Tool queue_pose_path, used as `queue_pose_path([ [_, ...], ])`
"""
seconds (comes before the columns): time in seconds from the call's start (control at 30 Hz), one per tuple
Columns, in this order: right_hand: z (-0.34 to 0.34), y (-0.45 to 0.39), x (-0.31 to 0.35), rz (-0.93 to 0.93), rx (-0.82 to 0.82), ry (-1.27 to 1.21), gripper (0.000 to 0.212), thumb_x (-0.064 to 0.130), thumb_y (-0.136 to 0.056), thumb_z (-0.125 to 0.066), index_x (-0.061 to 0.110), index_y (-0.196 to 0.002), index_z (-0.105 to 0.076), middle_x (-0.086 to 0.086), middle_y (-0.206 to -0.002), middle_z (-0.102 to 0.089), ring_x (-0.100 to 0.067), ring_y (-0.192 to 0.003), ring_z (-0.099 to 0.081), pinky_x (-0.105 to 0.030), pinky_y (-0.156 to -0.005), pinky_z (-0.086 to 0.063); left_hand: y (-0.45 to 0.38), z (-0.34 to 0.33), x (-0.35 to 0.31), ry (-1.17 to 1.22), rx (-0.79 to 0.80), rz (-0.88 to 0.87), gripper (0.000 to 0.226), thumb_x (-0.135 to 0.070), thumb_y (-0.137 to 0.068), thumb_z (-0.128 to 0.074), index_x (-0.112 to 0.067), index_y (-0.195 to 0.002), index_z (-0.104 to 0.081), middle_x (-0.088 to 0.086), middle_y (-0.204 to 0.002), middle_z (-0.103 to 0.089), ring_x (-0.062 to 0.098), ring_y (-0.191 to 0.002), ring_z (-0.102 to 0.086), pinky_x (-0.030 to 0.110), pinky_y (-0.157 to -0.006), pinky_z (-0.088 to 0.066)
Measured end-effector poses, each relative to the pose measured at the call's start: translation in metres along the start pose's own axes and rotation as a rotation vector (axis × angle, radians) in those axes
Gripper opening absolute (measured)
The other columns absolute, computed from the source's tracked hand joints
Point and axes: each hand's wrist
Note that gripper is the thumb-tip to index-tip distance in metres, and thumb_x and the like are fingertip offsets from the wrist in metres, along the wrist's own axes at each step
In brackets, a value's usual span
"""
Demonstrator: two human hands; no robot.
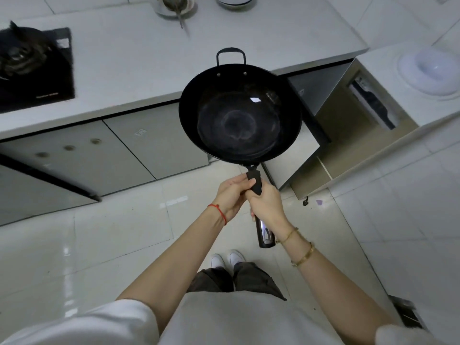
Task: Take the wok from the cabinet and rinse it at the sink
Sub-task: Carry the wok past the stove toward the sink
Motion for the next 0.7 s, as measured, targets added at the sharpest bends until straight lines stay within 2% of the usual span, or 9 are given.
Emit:
queue_pose_path([
  [0.1,0.004,-0.003,0.014,0.059,0.024,0.016,0.015,0.012,-0.088,-0.050,0.010,-0.100,-0.059,-0.008,-0.055,-0.058,-0.010,-0.030,-0.053,-0.020,-0.033,-0.040,0.008,-0.007,-0.012,0.001,-0.012,-0.061,0.037,-0.001,-0.094,-0.054,0.007,-0.130,-0.056,0.019,-0.109,-0.065,0.024,-0.090,-0.064,0.025,-0.071,-0.057],
  [0.23,0.005,-0.006,0.027,0.108,0.074,0.039,0.017,0.014,-0.088,-0.051,0.010,-0.102,-0.060,-0.009,-0.061,-0.060,-0.009,-0.029,-0.053,-0.019,-0.032,-0.040,0.015,-0.009,-0.019,0.036,-0.065,-0.133,0.036,-0.001,-0.094,-0.053,0.006,-0.129,-0.057,0.017,-0.105,-0.066,0.021,-0.089,-0.064,0.023,-0.076,-0.055],
  [0.4,-0.004,-0.006,0.037,0.148,0.166,0.025,0.021,0.016,-0.088,-0.050,0.009,-0.106,-0.060,-0.013,-0.068,-0.061,-0.010,-0.030,-0.054,-0.020,-0.033,-0.040,0.025,-0.003,-0.021,0.075,-0.133,-0.213,0.027,-0.003,-0.095,-0.052,0.003,-0.118,-0.064,0.011,-0.087,-0.070,0.018,-0.073,-0.066,0.023,-0.056,-0.055],
  [0.5,-0.013,-0.004,0.042,0.180,0.227,0.018,0.018,0.017,-0.089,-0.051,0.011,-0.105,-0.059,-0.012,-0.070,-0.062,-0.013,-0.035,-0.055,-0.021,-0.033,-0.041,0.033,0.003,-0.022,0.137,-0.193,-0.260,0.023,-0.002,-0.095,-0.052,-0.001,-0.113,-0.066,0.009,-0.085,-0.072,0.017,-0.072,-0.068,0.023,-0.059,-0.056],
  [0.7,-0.039,0.000,0.053,0.253,0.377,0.054,0.019,0.019,-0.091,-0.053,0.012,-0.109,-0.058,-0.010,-0.073,-0.063,-0.018,-0.042,-0.058,-0.021,-0.034,-0.043,0.053,0.023,-0.024,0.203,-0.346,-0.365,0.029,-0.004,-0.094,-0.054,0.000,-0.122,-0.064,0.013,-0.100,-0.071,0.019,-0.088,-0.067,0.024,-0.075,-0.056],
])
Point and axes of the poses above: each hand's wrist, its own y-axis away from the middle knuckle, its own z-axis out of the back of the hand, x = y × z
